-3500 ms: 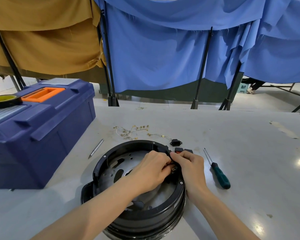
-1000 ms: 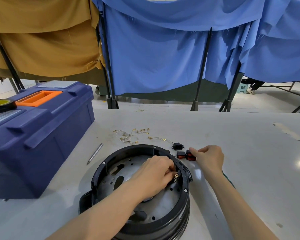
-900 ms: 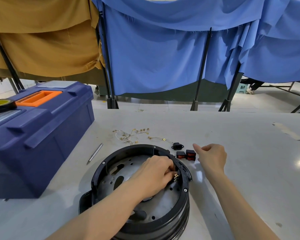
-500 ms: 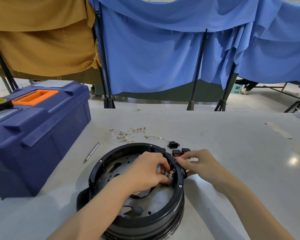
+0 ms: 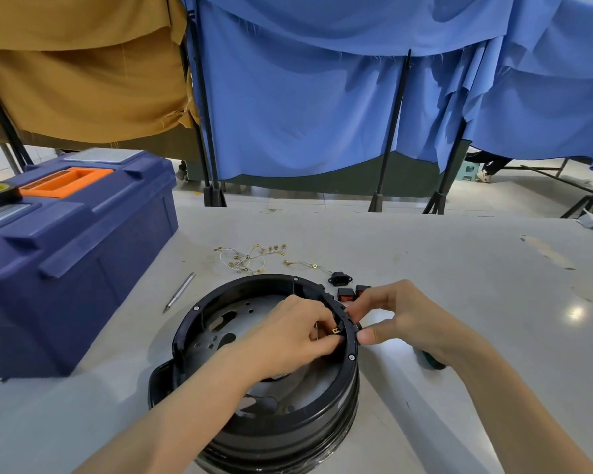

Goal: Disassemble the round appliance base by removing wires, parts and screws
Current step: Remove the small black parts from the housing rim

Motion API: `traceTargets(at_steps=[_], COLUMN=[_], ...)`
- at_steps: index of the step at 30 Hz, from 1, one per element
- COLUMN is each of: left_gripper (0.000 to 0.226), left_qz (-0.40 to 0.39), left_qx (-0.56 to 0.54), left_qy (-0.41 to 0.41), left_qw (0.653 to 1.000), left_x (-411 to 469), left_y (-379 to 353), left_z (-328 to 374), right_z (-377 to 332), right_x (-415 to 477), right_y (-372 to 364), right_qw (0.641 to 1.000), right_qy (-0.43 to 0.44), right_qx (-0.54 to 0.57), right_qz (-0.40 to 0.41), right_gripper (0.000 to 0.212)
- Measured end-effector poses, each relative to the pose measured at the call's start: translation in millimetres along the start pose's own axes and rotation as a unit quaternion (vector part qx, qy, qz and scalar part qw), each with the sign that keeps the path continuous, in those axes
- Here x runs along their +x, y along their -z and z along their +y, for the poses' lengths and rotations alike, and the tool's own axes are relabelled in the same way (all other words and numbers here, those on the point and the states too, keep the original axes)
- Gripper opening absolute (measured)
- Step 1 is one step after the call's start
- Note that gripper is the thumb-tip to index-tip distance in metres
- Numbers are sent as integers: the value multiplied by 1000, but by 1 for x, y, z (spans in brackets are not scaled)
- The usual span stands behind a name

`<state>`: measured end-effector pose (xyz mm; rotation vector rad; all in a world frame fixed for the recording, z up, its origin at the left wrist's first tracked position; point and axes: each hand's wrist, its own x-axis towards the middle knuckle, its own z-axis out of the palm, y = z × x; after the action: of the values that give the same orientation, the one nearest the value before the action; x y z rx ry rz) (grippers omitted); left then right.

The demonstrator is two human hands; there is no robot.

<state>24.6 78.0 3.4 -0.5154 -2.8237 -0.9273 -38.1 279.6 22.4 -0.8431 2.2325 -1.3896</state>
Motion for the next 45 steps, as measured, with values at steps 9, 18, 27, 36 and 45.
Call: traceTargets(at_steps=[9,18,27,36,45], left_gripper=[12,17,16,13,6], left_qz=[-3,1,11,28,-7], left_qx=[43,81,84,71,87], left_qy=[4,-9,-17,4,27], left_qw=[999,997,996,997,996], left_x=[1,0,7,6,6], left_y=[-3,-6,-11,-8,-5], left_z=[5,9,7,5,2], right_z=[5,3,6,12,16], right_x=[6,5,7,5,-1], right_y=[-7,-9,-9,-2,21], right_qw=[999,998,997,998,989], right_qy=[-20,-35,-43,-32,-61], right_qx=[14,16,14,27,16], right_qz=[31,43,56,40,131], right_gripper=[24,26,28,24,10])
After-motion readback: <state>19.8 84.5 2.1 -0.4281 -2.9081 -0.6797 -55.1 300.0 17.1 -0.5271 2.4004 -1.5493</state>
